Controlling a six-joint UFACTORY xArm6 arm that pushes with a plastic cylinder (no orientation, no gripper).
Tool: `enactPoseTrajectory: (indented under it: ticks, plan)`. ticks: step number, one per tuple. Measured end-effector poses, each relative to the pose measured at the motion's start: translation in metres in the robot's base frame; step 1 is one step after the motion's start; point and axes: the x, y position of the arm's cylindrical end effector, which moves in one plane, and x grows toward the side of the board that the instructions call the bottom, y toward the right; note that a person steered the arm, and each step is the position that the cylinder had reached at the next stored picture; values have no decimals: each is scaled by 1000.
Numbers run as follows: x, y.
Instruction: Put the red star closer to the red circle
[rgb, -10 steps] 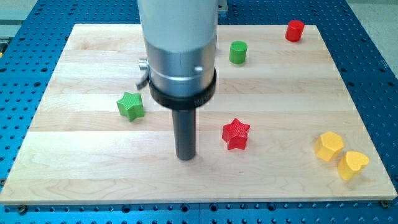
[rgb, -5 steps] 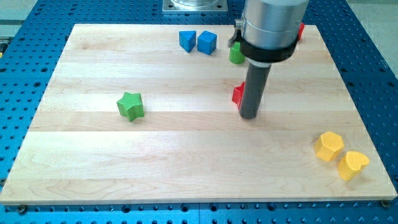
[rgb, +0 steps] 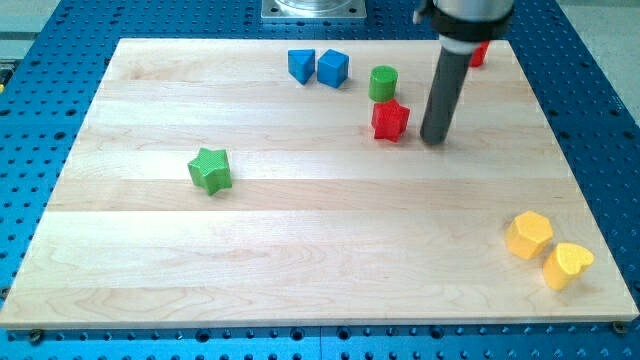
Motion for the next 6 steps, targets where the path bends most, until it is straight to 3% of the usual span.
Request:
enactPoseTrajectory:
  ticks: [1,2,4,6]
  plan:
    - [29,-67]
    - [-17,-80]
    - [-47,30]
    - [-62,38]
